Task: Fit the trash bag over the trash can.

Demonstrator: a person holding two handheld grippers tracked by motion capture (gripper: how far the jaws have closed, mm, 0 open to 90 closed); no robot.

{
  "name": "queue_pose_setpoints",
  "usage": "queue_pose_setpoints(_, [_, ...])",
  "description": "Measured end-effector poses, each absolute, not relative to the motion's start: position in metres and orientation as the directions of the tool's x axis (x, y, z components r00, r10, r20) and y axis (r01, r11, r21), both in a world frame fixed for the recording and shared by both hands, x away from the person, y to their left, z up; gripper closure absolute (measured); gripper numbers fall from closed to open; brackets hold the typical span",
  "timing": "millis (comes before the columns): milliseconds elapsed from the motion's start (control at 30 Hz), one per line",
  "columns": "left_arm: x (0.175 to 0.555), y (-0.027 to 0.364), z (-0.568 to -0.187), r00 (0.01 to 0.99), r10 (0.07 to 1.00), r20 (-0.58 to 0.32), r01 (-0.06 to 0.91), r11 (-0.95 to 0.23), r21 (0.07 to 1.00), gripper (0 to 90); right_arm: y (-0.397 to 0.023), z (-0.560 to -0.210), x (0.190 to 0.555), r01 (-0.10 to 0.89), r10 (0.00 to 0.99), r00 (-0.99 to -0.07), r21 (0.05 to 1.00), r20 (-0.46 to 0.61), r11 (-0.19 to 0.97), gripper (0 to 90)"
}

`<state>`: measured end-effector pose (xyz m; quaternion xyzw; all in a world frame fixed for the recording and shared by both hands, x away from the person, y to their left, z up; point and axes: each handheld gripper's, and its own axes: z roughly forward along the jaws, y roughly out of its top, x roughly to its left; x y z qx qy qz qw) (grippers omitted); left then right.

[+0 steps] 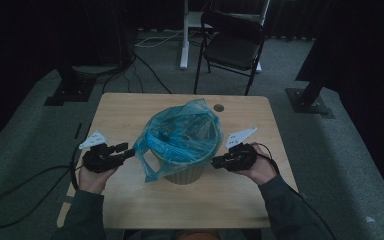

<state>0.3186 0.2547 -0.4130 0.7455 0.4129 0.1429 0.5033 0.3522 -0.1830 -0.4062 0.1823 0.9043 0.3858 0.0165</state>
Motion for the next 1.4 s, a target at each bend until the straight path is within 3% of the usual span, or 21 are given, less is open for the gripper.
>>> queue_pose_setpoints(333, [0.315,0.245,-0.381,0.676,0.720,-0.158,0.378,-0.154,0.913,53.2,-0.182,-0.404,0.353,0.315,0.342,-0.933,0.710,0.111,0.629,77.1])
queue_pose_setpoints(533, [0.322,0.215,-0.368,0.756,0.645,-0.112,0.328,-0.224,0.918,51.6,-0.182,-0.403,0.353,0.312,0.343,-0.933,0.718,0.109,0.622,76.1])
queue_pose_setpoints(900, [0.336,0.184,-0.374,0.825,0.550,-0.128,0.338,-0.299,0.892,50.5,-0.185,-0.399,0.352,0.304,0.338,-0.935,0.735,0.108,0.606,74.3])
queue_pose_setpoints(1400, [0.314,0.196,-0.382,0.823,0.551,-0.137,0.326,-0.262,0.908,87.8,-0.185,-0.395,0.350,0.292,0.326,-0.939,0.750,0.108,0.593,72.6])
